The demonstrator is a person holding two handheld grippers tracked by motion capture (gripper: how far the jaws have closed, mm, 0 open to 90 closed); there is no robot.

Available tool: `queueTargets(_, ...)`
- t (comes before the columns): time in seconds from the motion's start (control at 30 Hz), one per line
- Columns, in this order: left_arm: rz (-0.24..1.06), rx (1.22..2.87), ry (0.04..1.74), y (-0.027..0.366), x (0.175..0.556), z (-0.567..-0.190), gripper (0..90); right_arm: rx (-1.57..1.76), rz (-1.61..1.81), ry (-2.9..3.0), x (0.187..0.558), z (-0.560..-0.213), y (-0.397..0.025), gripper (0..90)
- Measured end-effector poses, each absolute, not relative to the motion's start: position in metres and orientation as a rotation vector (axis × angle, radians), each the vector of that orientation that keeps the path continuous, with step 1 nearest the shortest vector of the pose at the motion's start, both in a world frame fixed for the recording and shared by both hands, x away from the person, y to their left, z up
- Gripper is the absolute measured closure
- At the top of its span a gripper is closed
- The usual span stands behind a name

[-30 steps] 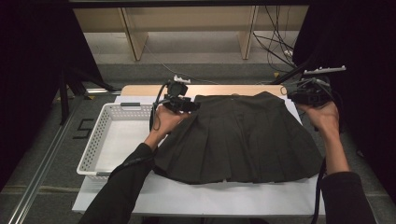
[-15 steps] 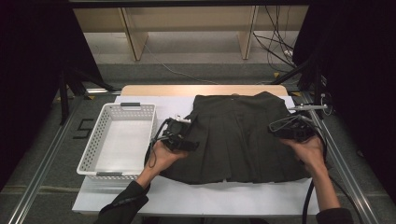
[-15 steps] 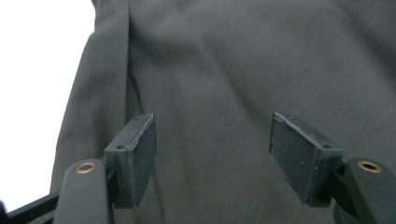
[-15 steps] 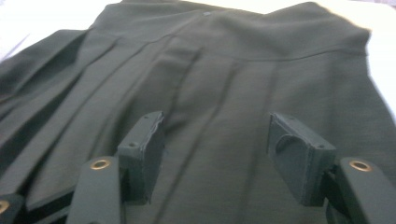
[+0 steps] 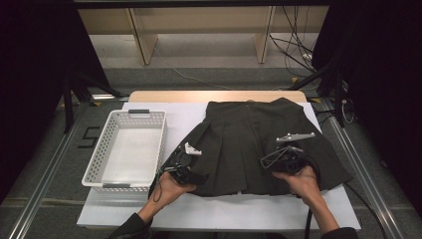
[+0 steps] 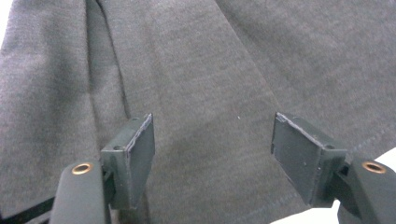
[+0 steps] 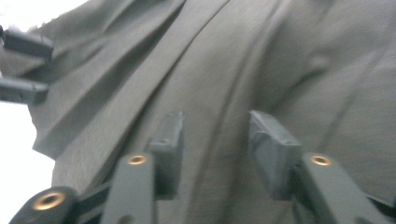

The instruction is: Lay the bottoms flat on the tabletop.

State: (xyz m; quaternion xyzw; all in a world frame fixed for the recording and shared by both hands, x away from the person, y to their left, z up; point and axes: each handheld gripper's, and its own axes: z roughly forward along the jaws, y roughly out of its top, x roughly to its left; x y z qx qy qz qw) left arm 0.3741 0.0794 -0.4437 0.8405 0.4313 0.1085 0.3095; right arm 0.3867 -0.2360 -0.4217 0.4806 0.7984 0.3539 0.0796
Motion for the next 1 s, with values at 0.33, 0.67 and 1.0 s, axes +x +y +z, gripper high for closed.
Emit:
queueTargets(0.33, 0.273, 2.256, 1.130, 0.085, 0.362, -0.455, 29.5, 1.480, 0.912, 2.506, 0.373, -0.458, -0.203, 88.1)
queueTargets(0.67, 0.282, 2.257, 1.128, 0.084, 0.361, -0.458, 28.7, 1.421, 0.986, 2.420, 0.372, -0.429, -0.230, 48.6)
queueTargets(1.0, 0.308, 2.242, 1.118, 0.084, 0.356, -0.454, 26.8, 1.674, 0.620, 2.139, 0.373, -0.439, -0.341, 41.6)
